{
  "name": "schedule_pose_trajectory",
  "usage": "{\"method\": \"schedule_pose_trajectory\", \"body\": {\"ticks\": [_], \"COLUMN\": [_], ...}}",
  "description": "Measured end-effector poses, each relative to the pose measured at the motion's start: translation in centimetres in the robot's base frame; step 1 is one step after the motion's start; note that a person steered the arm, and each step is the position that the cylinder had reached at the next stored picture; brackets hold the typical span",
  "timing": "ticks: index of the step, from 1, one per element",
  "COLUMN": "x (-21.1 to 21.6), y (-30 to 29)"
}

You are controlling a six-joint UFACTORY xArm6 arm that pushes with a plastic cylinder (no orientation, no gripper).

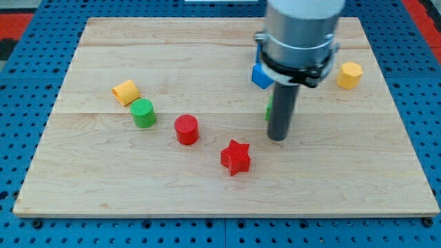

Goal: Keep the green star between the red star and blue cube

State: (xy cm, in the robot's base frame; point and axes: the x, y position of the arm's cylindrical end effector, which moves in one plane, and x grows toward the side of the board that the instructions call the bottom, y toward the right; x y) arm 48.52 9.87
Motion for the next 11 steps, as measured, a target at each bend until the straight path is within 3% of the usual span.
{"method": "schedule_pose_trajectory", "body": {"ticks": [2,3,4,5,8,10,11], "x": [-2.2,-2.8,-6.5,-9.5,-4.5,-7.2,-7.2], "y": [1.8,7.0,8.1,4.8,1.7,4.1,0.9]}}
